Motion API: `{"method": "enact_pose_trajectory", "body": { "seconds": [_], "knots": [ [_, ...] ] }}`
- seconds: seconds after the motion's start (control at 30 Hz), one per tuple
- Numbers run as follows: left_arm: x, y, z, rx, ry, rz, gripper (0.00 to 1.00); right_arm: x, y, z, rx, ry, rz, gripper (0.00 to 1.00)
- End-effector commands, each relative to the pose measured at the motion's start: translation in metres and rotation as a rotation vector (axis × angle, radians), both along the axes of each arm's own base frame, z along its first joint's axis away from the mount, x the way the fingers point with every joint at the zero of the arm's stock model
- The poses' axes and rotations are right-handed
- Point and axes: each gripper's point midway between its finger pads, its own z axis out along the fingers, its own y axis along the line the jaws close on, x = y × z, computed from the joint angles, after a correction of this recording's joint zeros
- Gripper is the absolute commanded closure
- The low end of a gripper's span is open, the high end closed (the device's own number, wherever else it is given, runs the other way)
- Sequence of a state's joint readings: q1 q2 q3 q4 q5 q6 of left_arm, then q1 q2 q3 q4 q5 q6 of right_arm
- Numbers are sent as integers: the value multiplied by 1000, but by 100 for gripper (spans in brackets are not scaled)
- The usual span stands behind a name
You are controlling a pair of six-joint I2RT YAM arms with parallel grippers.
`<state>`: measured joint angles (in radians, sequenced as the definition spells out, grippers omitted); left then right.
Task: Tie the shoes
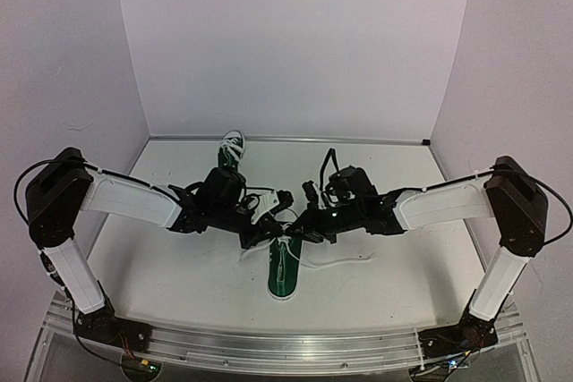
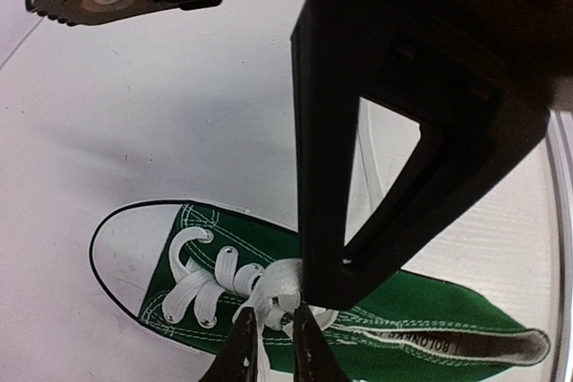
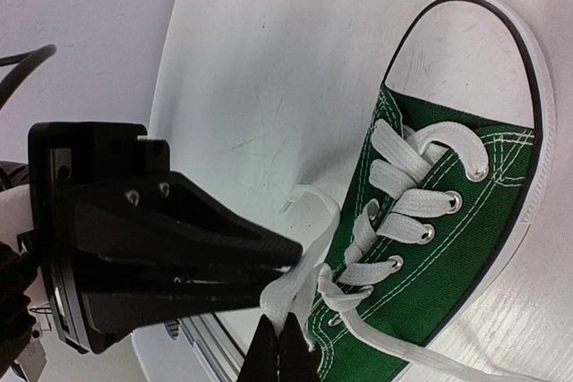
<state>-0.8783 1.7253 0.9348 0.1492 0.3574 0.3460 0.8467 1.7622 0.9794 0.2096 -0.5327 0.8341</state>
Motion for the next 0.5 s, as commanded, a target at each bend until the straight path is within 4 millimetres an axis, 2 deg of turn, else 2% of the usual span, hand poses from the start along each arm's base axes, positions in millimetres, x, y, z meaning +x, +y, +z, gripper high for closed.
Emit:
{"method": "enact_pose_trajectory", "body": {
  "seconds": [0.0, 0.13, 0.3, 0.47],
  "knots": [
    [2, 4, 34, -32, -77, 9, 72, 8, 2, 16, 22, -58, -7, 100],
    [-5, 11, 34, -33, -74, -4, 65, 10, -2, 22, 20, -92, -17, 100],
    [-8, 6, 32, -67, -44, -19, 56, 12, -6, 32, 23, -140, -25, 100],
    [-1, 1, 31, -99, -33, -8, 39, 13, -11, 39, 21, -175, -37, 100]
  ]
}}
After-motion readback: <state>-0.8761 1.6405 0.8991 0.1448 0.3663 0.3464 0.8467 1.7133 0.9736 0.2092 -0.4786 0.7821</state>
